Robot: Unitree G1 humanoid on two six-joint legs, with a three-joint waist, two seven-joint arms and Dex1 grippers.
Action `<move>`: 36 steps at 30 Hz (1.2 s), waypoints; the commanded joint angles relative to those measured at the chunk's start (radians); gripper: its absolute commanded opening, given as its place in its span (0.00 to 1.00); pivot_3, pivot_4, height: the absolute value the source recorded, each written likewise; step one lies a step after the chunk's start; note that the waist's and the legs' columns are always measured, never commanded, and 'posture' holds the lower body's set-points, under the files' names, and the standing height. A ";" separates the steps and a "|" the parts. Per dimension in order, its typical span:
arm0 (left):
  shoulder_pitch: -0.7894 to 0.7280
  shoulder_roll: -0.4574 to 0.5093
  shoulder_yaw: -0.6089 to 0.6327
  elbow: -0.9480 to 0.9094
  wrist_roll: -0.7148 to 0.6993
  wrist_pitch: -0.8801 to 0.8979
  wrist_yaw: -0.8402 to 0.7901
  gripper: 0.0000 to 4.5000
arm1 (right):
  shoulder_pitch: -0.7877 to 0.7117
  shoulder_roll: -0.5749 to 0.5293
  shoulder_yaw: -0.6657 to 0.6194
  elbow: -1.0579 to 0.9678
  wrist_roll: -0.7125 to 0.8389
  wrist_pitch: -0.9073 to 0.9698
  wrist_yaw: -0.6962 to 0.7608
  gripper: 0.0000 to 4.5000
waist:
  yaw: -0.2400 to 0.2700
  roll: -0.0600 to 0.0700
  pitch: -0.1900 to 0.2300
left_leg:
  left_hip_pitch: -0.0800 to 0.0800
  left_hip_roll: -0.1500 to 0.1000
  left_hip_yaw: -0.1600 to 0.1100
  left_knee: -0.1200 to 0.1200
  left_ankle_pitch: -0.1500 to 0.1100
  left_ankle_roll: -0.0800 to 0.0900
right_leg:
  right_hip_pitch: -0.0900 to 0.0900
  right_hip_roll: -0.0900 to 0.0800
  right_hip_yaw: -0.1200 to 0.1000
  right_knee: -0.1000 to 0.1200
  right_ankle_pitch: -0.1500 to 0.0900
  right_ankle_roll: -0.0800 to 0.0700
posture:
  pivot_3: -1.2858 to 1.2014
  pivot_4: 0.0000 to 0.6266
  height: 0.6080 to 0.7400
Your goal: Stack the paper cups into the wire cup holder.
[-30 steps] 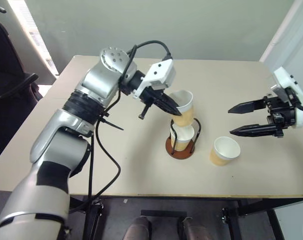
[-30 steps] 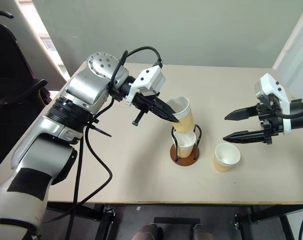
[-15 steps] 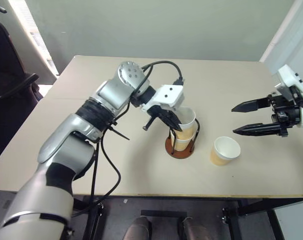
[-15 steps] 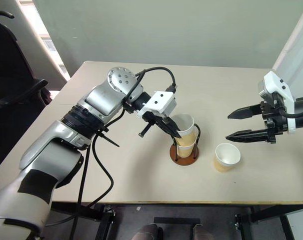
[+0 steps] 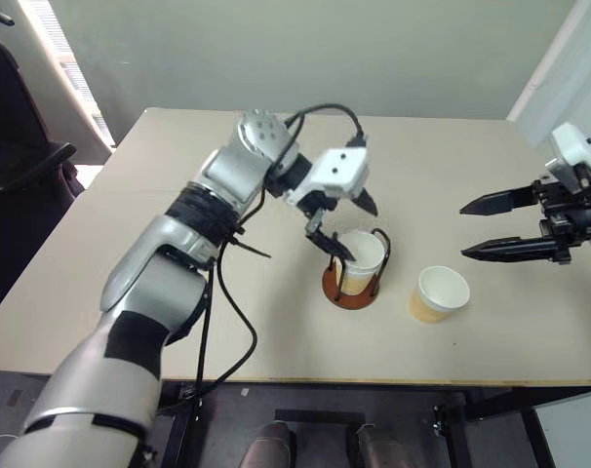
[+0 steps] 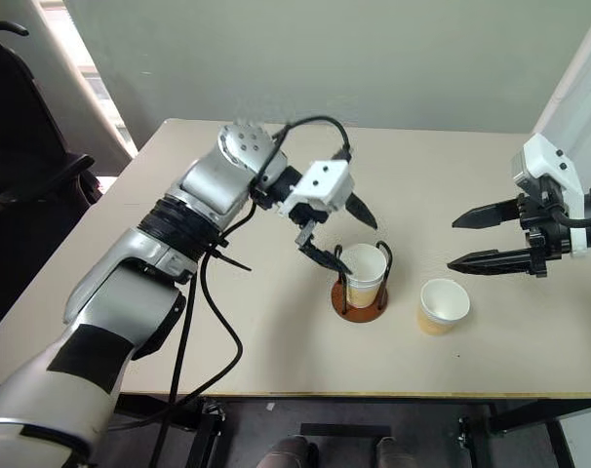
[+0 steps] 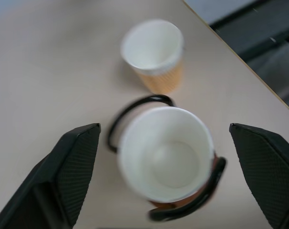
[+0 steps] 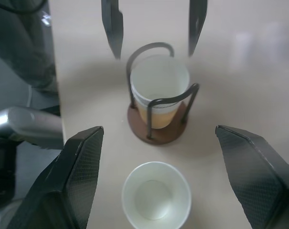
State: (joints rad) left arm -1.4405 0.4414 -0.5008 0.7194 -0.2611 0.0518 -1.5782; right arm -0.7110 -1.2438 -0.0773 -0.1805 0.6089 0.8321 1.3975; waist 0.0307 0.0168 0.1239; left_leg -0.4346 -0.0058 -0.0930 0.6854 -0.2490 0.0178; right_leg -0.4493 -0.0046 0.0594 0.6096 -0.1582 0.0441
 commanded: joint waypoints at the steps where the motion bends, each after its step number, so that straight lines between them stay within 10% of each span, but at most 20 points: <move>1: -0.032 0.051 0.114 0.001 -0.078 0.111 -0.036 1.00 | 0.059 -0.015 -0.097 -0.109 0.049 0.047 -0.055 0.86 | 0.000 0.000 0.000 | 0.000 0.000 0.000 -0.001 0.000 0.000 | 0.000 0.000 0.000 0.000 0.000 0.000 | 0.52 0.24 1.00; 15: 0.183 0.361 0.239 -0.120 -0.132 0.187 -0.036 1.00 | 0.296 -0.017 -0.025 -0.347 -0.048 -0.010 -0.236 0.86 | 0.004 0.002 -0.001 | 0.001 -0.001 0.000 0.002 0.000 0.001 | 0.000 0.000 0.001 0.001 -0.001 0.001 | 0.52 0.24 1.00; 36: 0.235 0.367 0.338 -0.135 -0.069 0.130 -0.036 1.00 | 0.227 -0.017 0.313 -0.228 -0.418 -0.273 -0.117 0.86 | -0.005 0.002 -0.001 | 0.001 -0.001 0.000 0.005 -0.002 0.003 | 0.001 -0.001 0.001 0.002 0.000 0.000 | 0.52 0.24 1.00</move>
State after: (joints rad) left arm -1.1743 0.8041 -0.1977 0.5977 -0.3363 0.1974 -1.5796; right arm -0.4616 -1.2610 0.2274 -0.4174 0.2293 0.5844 1.2713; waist 0.0261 0.0185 0.1230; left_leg -0.4338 -0.0063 -0.0930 0.6907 -0.2505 0.0205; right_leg -0.4484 -0.0051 0.0600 0.6111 -0.1585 0.0444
